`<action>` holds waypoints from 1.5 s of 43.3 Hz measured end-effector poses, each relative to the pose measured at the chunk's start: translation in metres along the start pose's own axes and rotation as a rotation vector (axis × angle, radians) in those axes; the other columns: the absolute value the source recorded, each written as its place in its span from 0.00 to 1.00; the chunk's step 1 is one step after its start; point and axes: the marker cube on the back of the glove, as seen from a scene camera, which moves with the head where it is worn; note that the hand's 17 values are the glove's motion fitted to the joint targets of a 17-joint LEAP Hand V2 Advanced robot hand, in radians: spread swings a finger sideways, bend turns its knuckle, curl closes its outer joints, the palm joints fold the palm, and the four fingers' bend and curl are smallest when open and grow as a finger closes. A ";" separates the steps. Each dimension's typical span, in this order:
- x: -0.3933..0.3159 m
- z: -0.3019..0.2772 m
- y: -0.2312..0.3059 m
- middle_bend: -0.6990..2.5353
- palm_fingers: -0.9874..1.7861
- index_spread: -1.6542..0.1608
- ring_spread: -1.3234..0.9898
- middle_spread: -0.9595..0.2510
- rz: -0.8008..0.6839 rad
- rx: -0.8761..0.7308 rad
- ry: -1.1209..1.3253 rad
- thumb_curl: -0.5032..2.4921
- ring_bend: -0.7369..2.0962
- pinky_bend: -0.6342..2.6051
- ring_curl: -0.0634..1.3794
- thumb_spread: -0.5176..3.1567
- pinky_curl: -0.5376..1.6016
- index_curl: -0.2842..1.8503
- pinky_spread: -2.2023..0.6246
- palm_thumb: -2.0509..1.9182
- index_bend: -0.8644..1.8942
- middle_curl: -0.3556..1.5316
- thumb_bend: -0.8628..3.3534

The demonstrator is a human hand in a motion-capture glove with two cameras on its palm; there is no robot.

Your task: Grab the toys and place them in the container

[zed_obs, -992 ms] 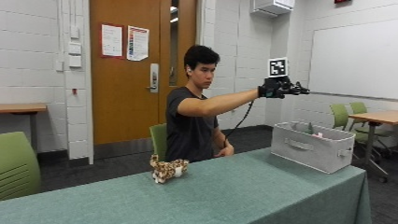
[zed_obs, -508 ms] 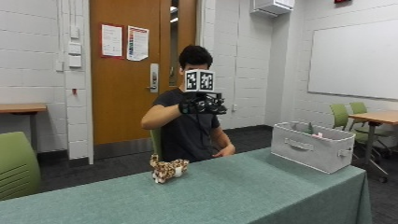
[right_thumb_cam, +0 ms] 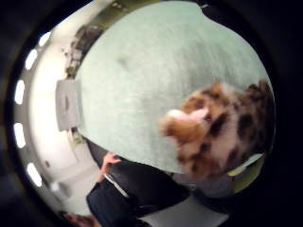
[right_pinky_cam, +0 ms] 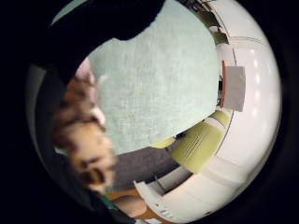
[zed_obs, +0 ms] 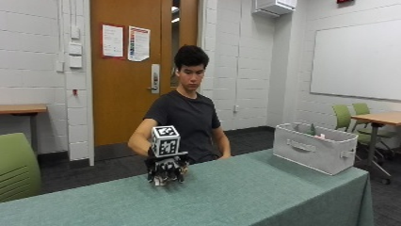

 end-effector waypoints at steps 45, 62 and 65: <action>-0.095 -0.125 -0.027 0.43 0.77 0.70 0.40 0.48 -0.118 0.365 0.049 0.36 0.66 0.47 0.35 0.39 0.43 0.30 0.62 0.68 0.38 0.42 0.27; -0.272 -0.305 -0.047 0.47 0.80 0.70 0.40 0.46 -0.313 0.520 -0.040 0.41 0.67 0.46 0.37 0.31 0.43 0.35 0.62 0.68 0.42 0.48 0.25; -0.321 -0.324 -0.037 0.48 0.79 0.70 0.40 0.46 -0.373 0.536 -0.077 0.42 0.68 0.46 0.38 0.31 0.44 0.36 0.62 0.68 0.42 0.48 0.25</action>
